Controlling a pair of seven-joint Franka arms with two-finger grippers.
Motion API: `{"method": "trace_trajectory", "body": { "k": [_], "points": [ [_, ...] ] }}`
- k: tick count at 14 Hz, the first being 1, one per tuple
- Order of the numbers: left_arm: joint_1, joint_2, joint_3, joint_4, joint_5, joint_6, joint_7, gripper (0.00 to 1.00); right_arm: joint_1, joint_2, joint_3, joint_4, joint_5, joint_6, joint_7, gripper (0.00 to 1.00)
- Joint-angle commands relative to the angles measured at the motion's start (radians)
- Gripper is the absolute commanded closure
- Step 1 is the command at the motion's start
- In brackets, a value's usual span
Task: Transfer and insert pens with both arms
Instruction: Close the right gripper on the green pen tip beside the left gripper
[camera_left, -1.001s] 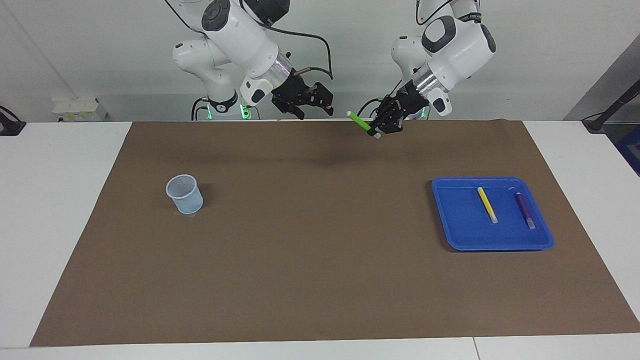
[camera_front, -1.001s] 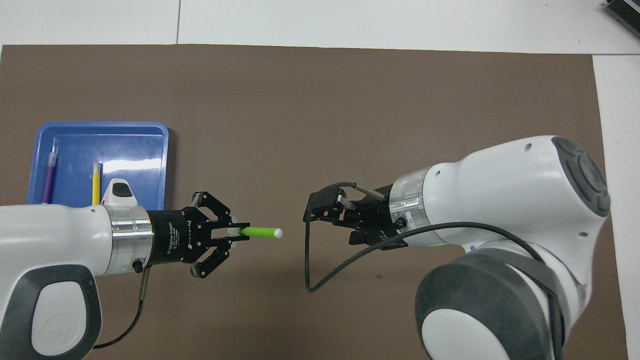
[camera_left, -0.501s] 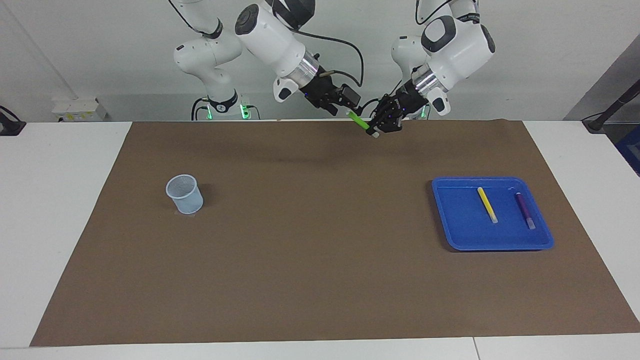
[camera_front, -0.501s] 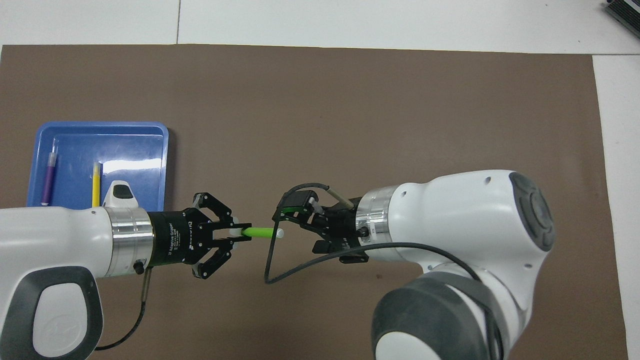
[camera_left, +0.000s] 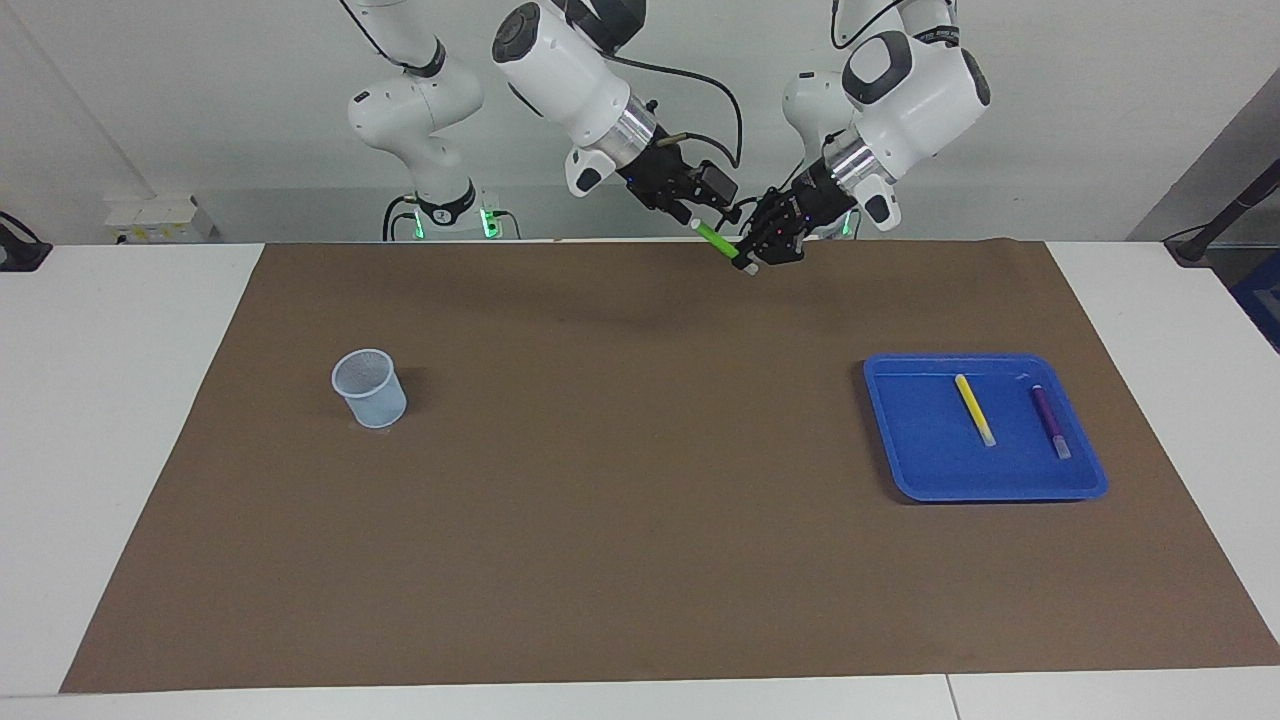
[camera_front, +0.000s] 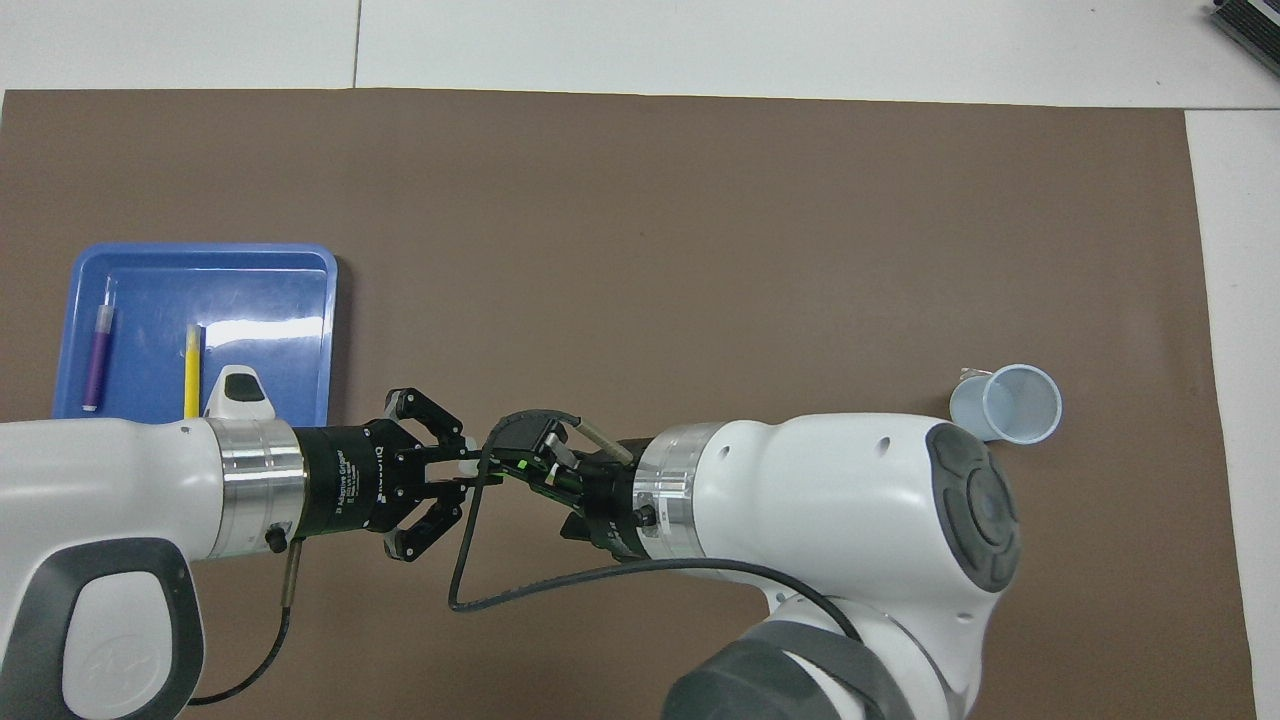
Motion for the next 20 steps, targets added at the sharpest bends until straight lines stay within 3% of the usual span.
{"method": "trace_trajectory", "body": {
  "k": [1,4,9,14,16,20],
  "points": [
    [-0.017,-0.035,0.01,-0.033,-0.018,0.015,-0.015,1.0,0.002,0.0,-0.003,-0.016,0.028,0.046,-0.055,0.06],
    [-0.016,-0.041,0.01,-0.033,-0.018,0.014,-0.022,1.0,0.005,0.013,-0.003,-0.016,0.028,0.053,-0.058,0.26],
    [-0.012,-0.043,0.01,-0.033,-0.018,0.012,-0.027,1.0,0.003,0.016,-0.003,-0.016,0.028,0.073,-0.087,0.38],
    [-0.012,-0.043,0.01,-0.033,-0.018,0.014,-0.028,1.0,0.003,0.016,-0.003,-0.016,0.028,0.071,-0.087,0.77],
    [-0.012,-0.047,0.01,-0.033,-0.018,0.011,-0.031,1.0,0.002,0.016,-0.003,-0.019,0.028,0.068,-0.088,1.0],
    [-0.012,-0.047,0.011,-0.033,-0.018,0.005,-0.027,1.0,-0.003,0.016,-0.003,-0.019,0.028,0.071,-0.105,1.0]
  ]
}}
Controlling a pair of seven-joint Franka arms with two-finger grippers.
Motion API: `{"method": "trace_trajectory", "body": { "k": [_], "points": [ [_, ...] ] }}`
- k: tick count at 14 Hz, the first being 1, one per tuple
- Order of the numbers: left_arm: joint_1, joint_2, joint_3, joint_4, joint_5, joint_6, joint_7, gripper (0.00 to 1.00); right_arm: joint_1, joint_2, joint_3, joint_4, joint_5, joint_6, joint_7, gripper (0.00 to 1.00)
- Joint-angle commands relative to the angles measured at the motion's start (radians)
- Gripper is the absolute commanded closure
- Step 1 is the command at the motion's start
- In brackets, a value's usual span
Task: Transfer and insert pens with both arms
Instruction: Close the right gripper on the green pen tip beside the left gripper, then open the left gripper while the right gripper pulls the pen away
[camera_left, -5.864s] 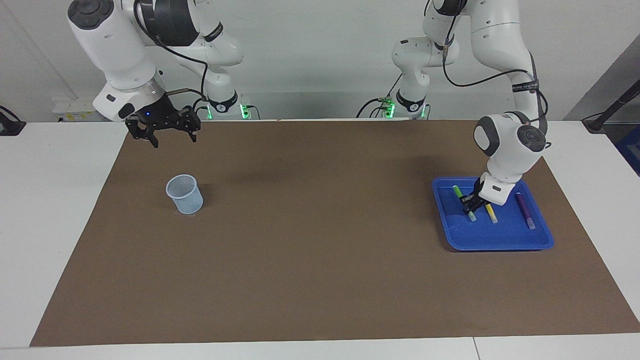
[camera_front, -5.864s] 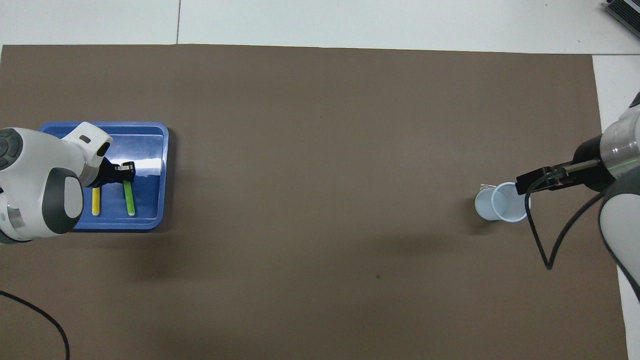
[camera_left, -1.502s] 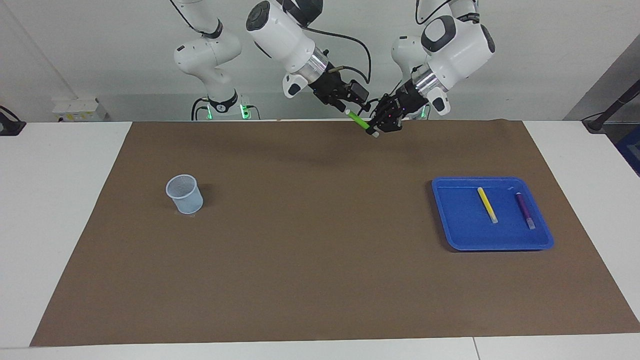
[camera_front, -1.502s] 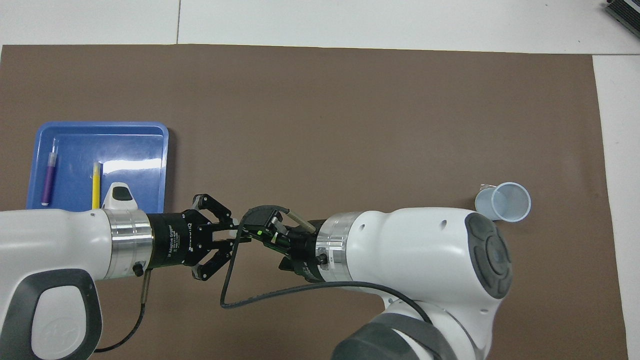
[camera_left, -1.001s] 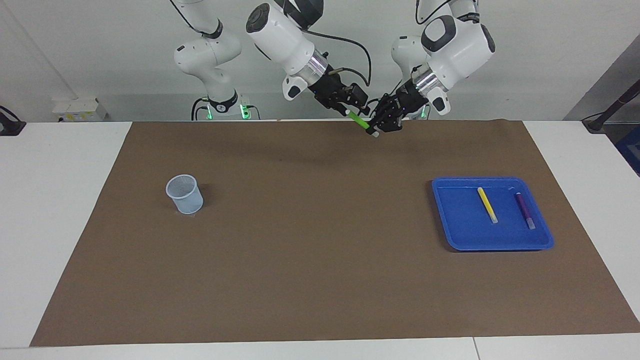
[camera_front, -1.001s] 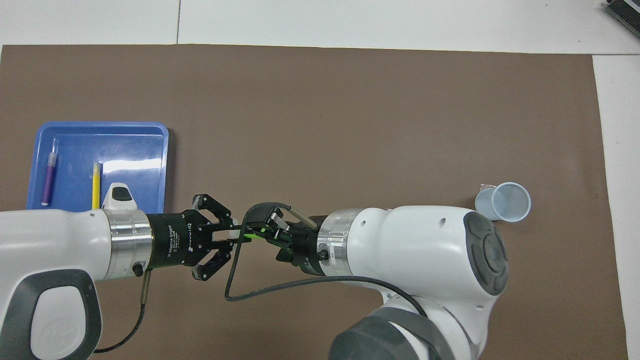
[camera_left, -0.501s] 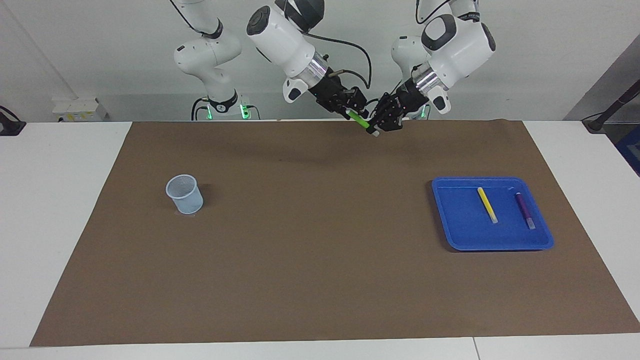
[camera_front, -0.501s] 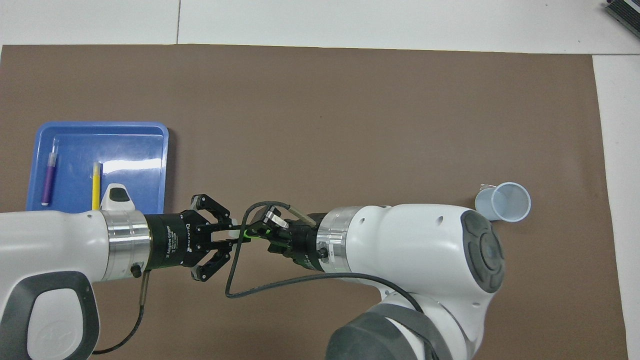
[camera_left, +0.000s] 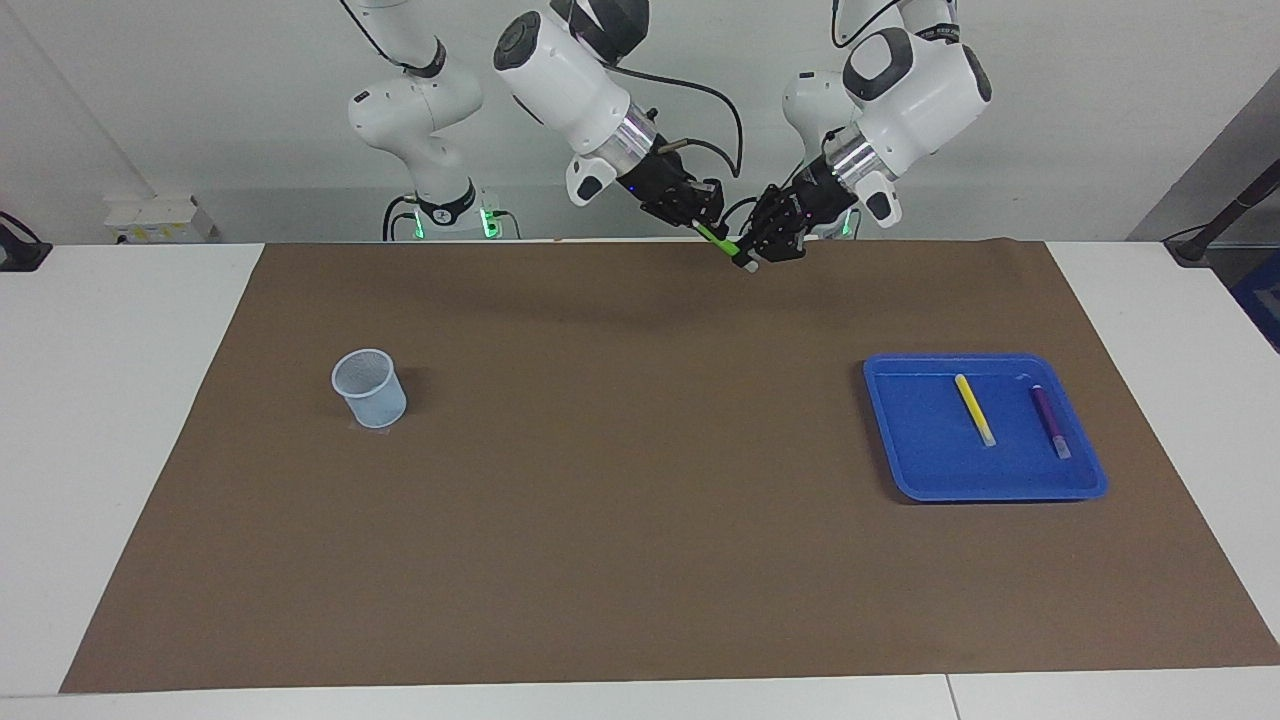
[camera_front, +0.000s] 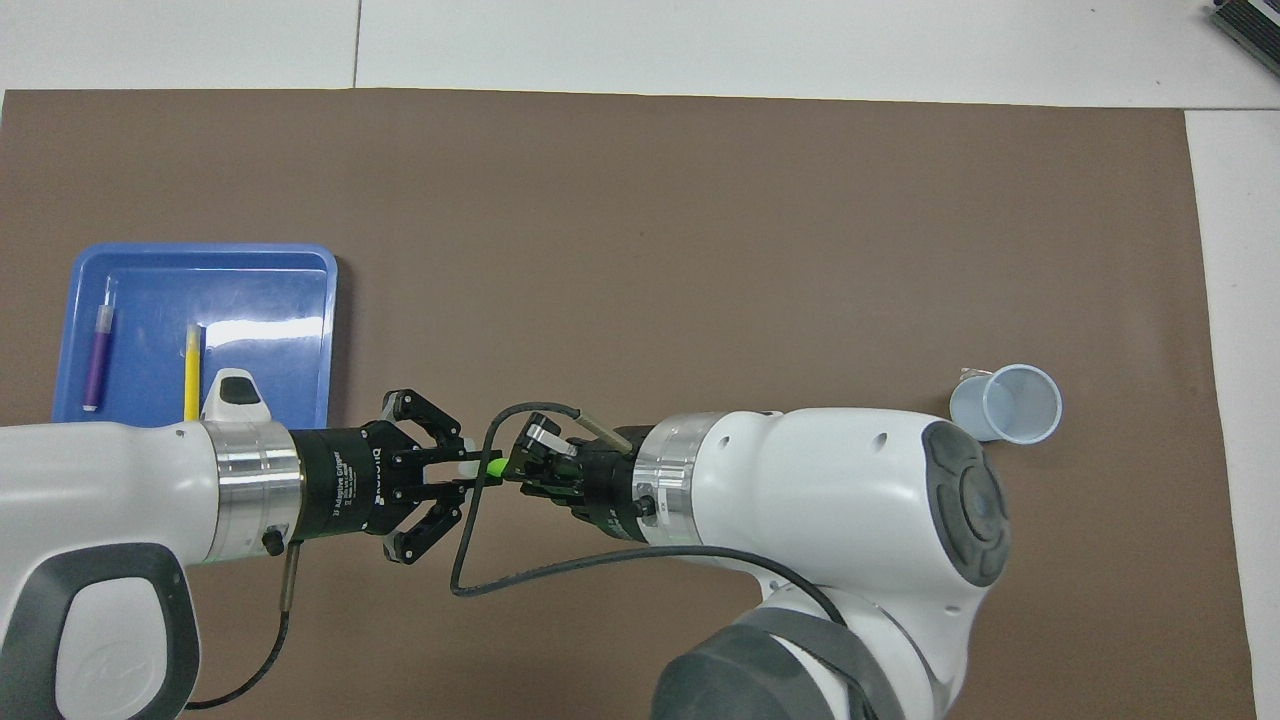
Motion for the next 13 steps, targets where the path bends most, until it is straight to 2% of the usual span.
{"method": "trace_trajectory", "body": {
  "k": [1,2,3,4,5,8,10,13],
  "points": [
    [-0.012,-0.04,0.011,-0.031,-0.016,0.005,-0.005,1.0,-0.005,-0.001,-0.003,-0.015,0.026,0.023,-0.059,1.0],
    [-0.015,-0.041,0.011,-0.031,-0.014,0.005,-0.004,1.0,-0.007,-0.001,-0.003,-0.015,0.026,0.023,-0.059,1.0],
    [-0.015,-0.048,0.011,-0.032,-0.016,0.01,-0.01,0.76,-0.007,-0.001,-0.003,-0.015,0.026,0.023,-0.059,1.0],
    [-0.015,-0.055,0.011,-0.032,-0.016,0.013,-0.018,0.35,-0.007,-0.001,-0.003,-0.014,0.026,0.024,-0.059,1.0],
    [-0.009,-0.07,0.012,-0.032,-0.016,0.008,-0.027,0.28,-0.007,-0.001,-0.003,-0.014,0.026,0.024,-0.062,1.0],
    [0.001,-0.081,0.014,-0.032,-0.014,-0.003,-0.03,0.28,-0.025,-0.001,-0.004,-0.014,0.025,-0.011,-0.155,1.0],
    [0.008,-0.081,0.014,-0.032,-0.013,-0.006,-0.013,0.28,-0.054,-0.002,-0.006,-0.009,0.011,-0.089,-0.226,1.0],
    [0.009,-0.081,0.016,-0.032,0.006,-0.045,0.146,0.31,-0.12,-0.004,-0.007,-0.002,-0.038,-0.199,-0.333,1.0]
  ]
}}
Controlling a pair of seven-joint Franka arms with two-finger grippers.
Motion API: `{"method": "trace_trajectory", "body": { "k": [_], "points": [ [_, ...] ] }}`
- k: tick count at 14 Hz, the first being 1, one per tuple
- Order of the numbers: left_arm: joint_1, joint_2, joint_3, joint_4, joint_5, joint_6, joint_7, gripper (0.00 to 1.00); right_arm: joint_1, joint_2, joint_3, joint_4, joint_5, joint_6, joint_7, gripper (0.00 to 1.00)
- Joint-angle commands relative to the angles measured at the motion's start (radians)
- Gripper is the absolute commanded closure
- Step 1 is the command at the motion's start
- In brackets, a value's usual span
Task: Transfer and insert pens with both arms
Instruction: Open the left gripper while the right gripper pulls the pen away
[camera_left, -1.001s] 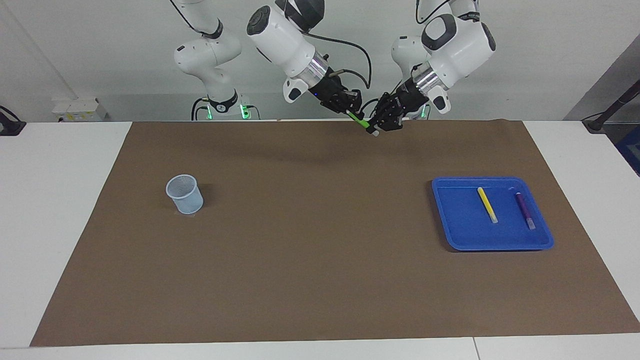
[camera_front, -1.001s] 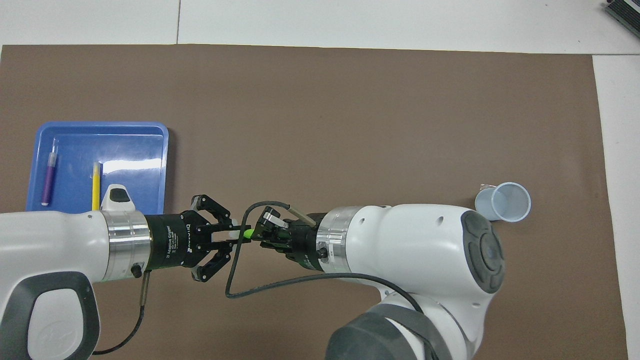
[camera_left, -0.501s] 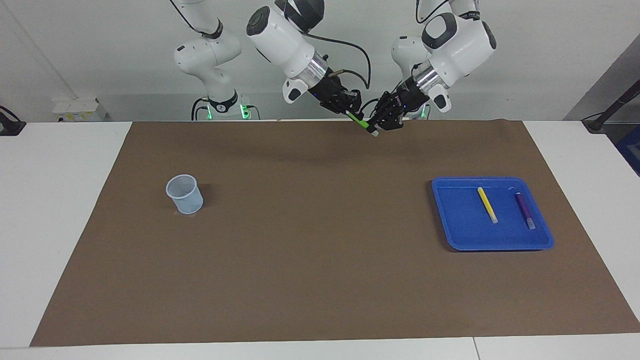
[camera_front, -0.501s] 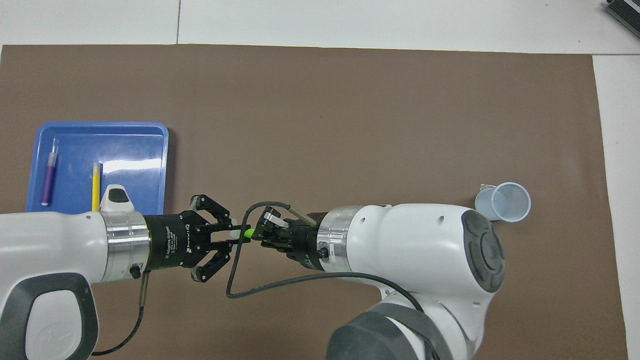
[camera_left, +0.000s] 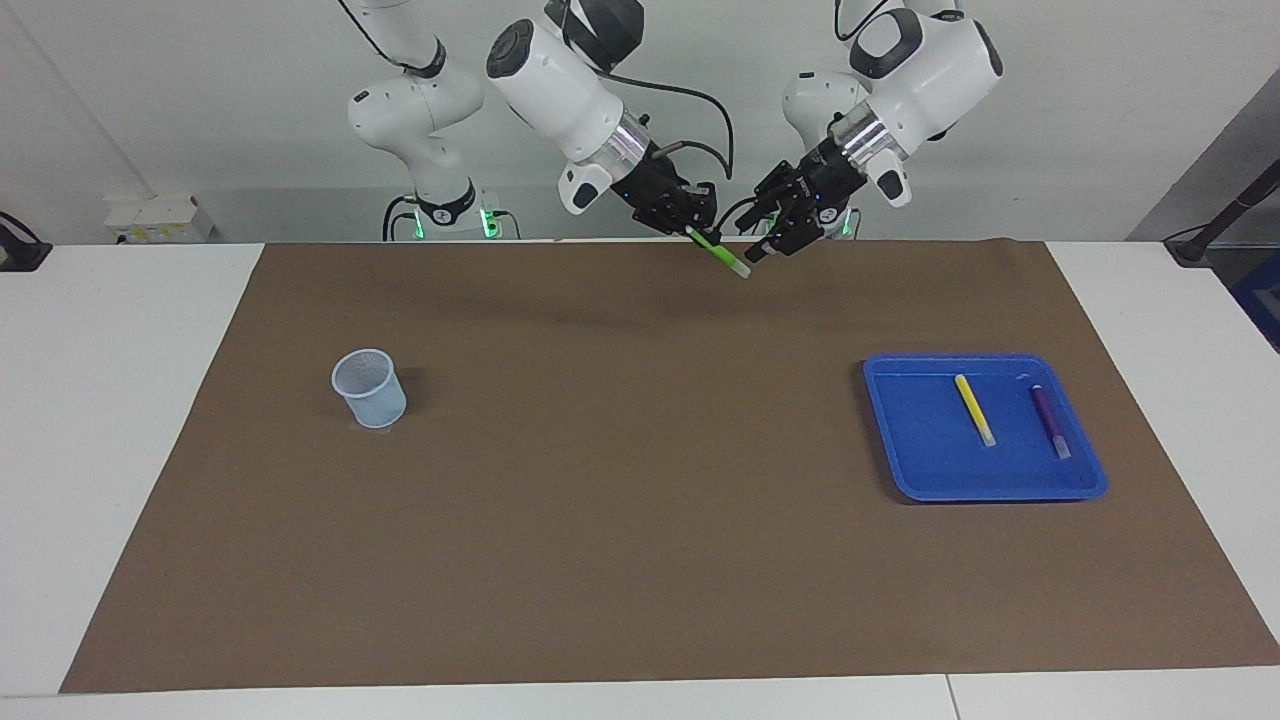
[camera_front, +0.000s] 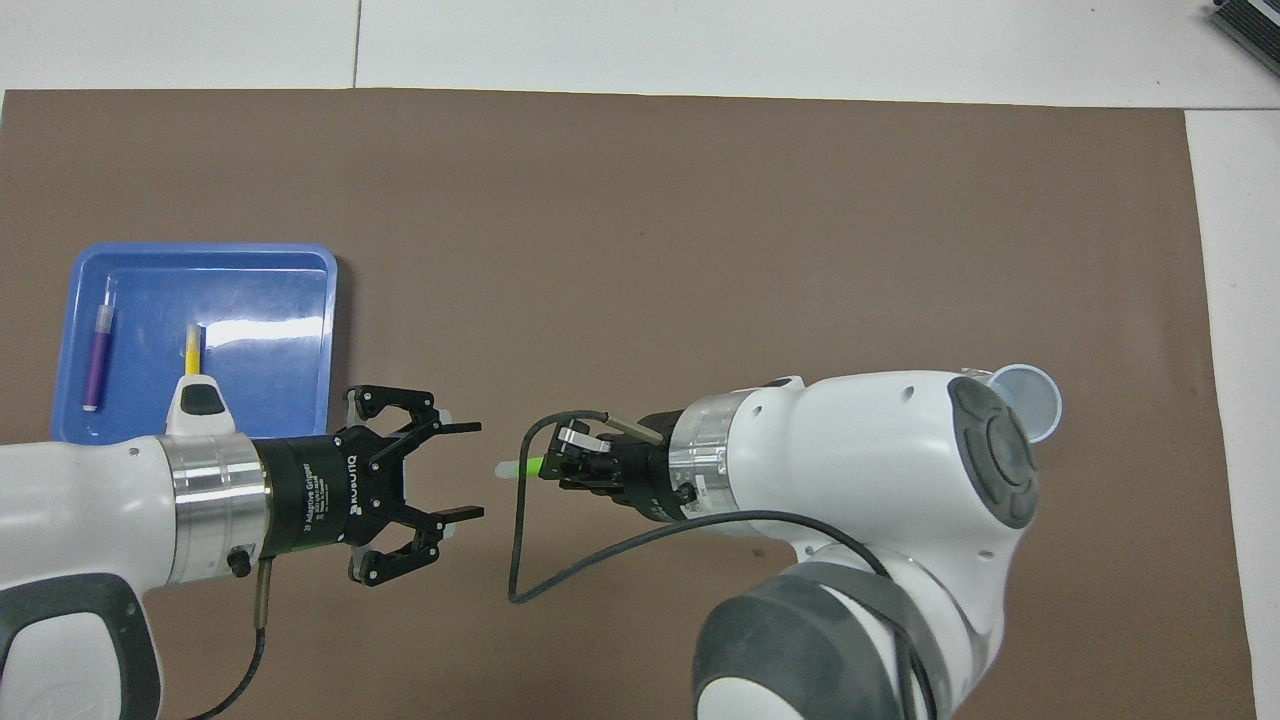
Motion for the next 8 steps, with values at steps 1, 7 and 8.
{"method": "trace_trajectory", "body": {
  "k": [1,7,8],
  "points": [
    [0.016,-0.03,0.007,-0.029,0.032,-0.069,0.19,0.33,-0.082,-0.007,0.004,0.008,-0.06,-0.119,-0.124,1.0],
    [0.141,-0.029,0.007,-0.001,0.293,-0.247,0.621,0.33,-0.309,-0.014,0.0,0.076,-0.314,-0.494,-0.602,1.0],
    [0.161,-0.027,0.009,0.009,0.348,-0.273,0.719,0.33,-0.343,-0.015,0.0,0.087,-0.378,-0.539,-0.711,1.0]
  ]
}}
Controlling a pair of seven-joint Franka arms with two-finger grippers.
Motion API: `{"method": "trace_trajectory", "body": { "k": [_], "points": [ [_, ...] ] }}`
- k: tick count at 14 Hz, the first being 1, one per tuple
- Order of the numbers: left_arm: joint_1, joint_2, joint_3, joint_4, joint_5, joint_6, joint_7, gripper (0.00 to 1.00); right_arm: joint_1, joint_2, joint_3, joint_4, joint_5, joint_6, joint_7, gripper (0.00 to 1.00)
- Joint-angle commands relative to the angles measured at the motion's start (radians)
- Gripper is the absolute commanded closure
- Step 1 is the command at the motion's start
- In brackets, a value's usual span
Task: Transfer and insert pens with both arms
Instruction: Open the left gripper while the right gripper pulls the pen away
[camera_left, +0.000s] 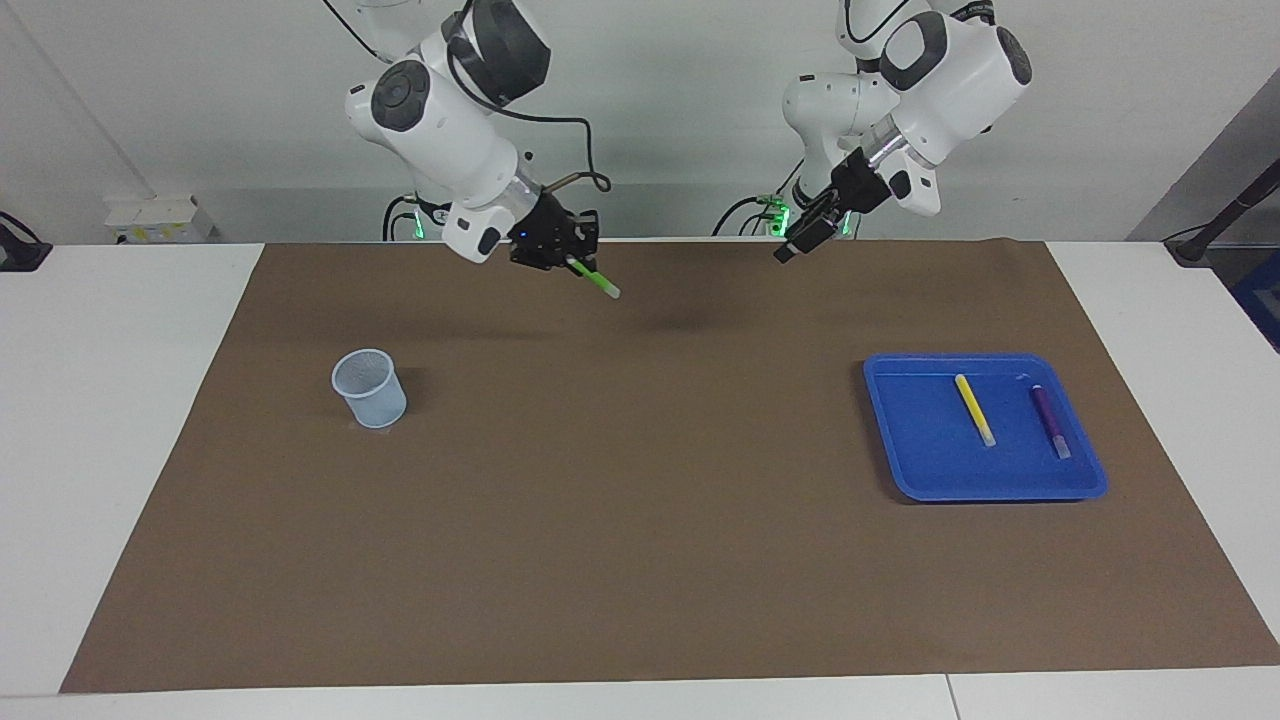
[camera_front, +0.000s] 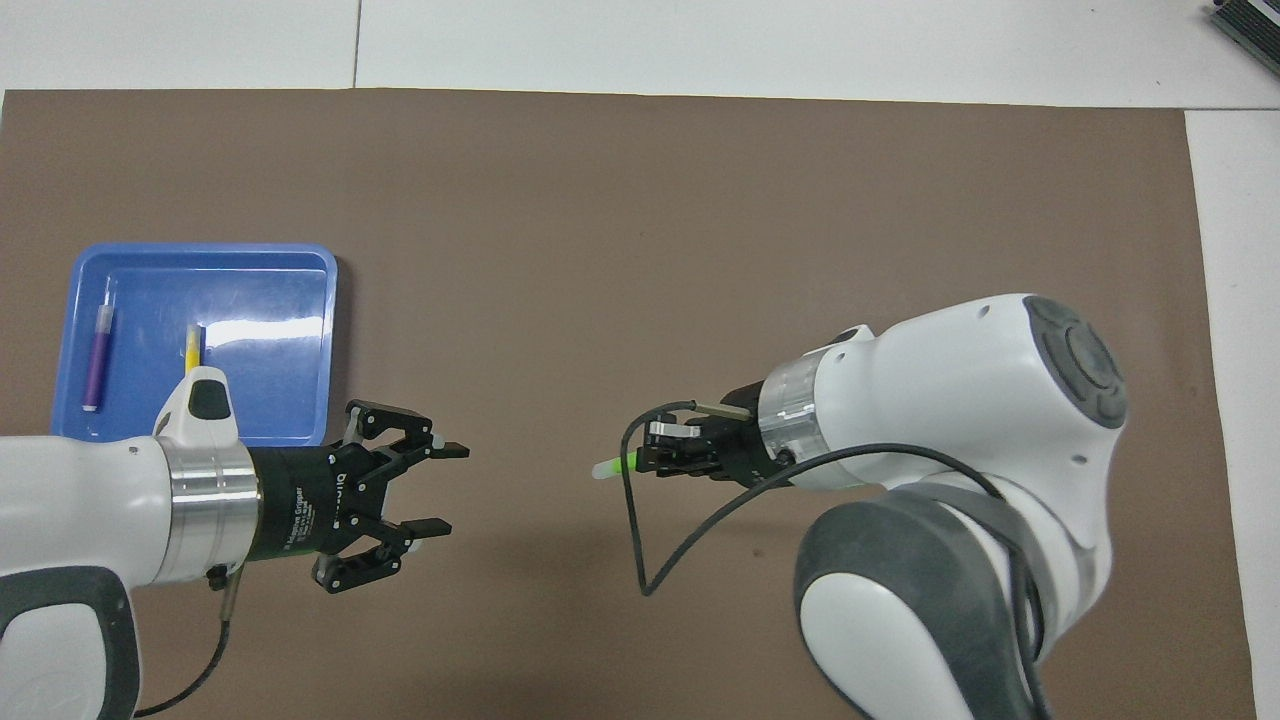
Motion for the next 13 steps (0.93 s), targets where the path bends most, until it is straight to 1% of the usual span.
{"method": "trace_trajectory", "body": {
  "k": [1,3,5,7,8,9,11,12,13],
  "points": [
    [0.066,-0.02,0.001,0.015,0.126,-0.081,0.239,0.33,-0.094,-0.005,0.009,0.037,-0.164,-0.118,-0.28,1.0],
    [0.115,-0.009,-0.001,0.042,0.21,-0.115,0.423,0.33,-0.139,-0.001,0.008,0.06,-0.312,-0.151,-0.492,1.0],
    [0.164,0.0,0.001,0.053,0.279,-0.118,0.564,0.33,-0.148,-0.008,0.008,0.06,-0.439,-0.155,-0.607,1.0],
    [0.202,0.001,-0.001,0.064,0.35,-0.108,0.686,0.33,-0.142,-0.009,0.011,0.053,-0.57,-0.134,-0.687,1.0],
    [0.213,0.006,-0.001,0.064,0.391,-0.097,0.749,0.33,-0.143,-0.015,0.009,0.04,-0.597,-0.1,-0.736,1.0],
    [0.227,0.009,0.001,0.066,0.428,-0.088,0.816,0.33,-0.151,-0.018,0.009,0.017,-0.614,-0.042,-0.796,1.0],
    [0.297,0.014,0.002,0.067,0.441,-0.066,0.931,0.34,-0.186,-0.038,0.008,-0.056,-0.621,0.088,-0.893,1.0],
    [0.314,0.015,0.002,0.067,0.444,-0.065,0.982,0.34,-0.196,-0.047,0.008,-0.087,-0.621,0.131,-0.911,1.0],
    [0.325,0.02,0.002,0.067,0.457,-0.059,1.022,0.34,-0.199,-0.055,0.008,-0.111,-0.621,0.15,-0.916,1.0]
  ]
}}
